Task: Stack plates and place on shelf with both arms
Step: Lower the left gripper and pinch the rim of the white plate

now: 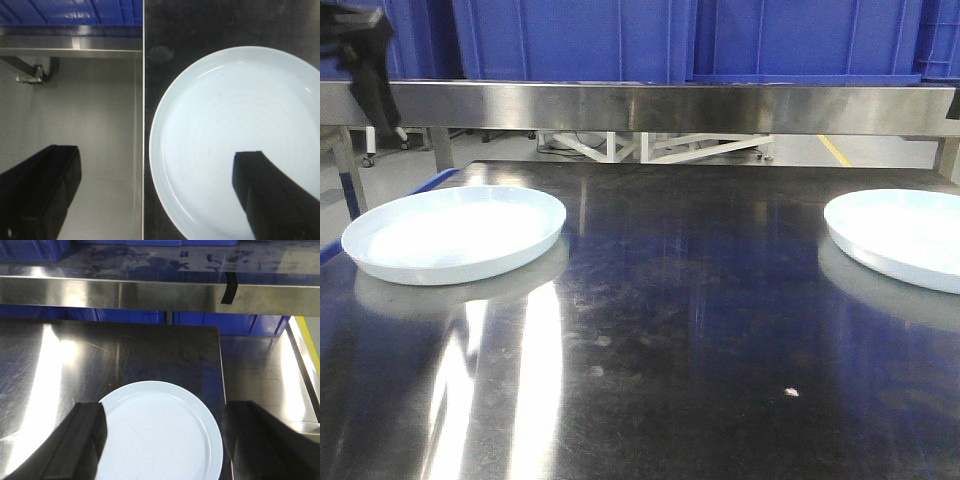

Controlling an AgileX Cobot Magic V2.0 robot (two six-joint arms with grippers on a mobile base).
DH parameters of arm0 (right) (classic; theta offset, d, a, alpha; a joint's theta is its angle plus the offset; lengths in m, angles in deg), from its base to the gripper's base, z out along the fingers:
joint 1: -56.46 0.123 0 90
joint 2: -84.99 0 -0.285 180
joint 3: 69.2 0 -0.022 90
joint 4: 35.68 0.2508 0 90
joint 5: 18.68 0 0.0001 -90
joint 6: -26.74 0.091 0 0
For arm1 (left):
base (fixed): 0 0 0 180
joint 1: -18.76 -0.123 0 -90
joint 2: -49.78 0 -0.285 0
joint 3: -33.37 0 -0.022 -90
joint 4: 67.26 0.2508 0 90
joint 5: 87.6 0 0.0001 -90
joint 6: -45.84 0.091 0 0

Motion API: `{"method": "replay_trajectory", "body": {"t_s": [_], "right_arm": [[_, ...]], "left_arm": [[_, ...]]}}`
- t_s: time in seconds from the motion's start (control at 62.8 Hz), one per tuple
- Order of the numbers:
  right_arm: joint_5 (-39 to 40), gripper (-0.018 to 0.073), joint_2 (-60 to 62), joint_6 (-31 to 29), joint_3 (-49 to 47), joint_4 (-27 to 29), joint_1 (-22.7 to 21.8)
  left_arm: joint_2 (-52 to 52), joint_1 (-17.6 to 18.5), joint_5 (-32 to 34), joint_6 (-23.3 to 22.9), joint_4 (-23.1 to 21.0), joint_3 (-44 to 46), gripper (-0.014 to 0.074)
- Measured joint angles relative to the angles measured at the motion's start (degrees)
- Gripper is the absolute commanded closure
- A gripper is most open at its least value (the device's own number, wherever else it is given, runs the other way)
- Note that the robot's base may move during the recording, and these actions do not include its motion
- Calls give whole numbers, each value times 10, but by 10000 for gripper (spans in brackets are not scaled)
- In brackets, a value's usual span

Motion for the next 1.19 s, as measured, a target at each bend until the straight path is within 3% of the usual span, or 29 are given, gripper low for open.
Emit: {"method": "replay_trajectory", "body": {"t_s": [0.78, 0.86, 0.924, 1.019, 1.083, 1.195], "right_arm": [[-7, -32, 0, 0, 0, 0, 0], [-7, -32, 0, 0, 0, 0, 0], [-9, -32, 0, 0, -1, 0, 0], [-9, -32, 0, 0, -1, 0, 0], [-9, -32, 0, 0, -1, 0, 0], [-9, -32, 0, 0, -1, 0, 0]], "left_arm": [[-130, 0, 49, 0, 0, 0, -50], [-131, 0, 51, 0, -1, 0, 23], [-131, 0, 53, 0, -1, 0, 174], [-131, 0, 53, -1, -1, 0, 535], [-131, 0, 51, -1, -1, 0, 466], [-131, 0, 45, -1, -1, 5, 499]]}}
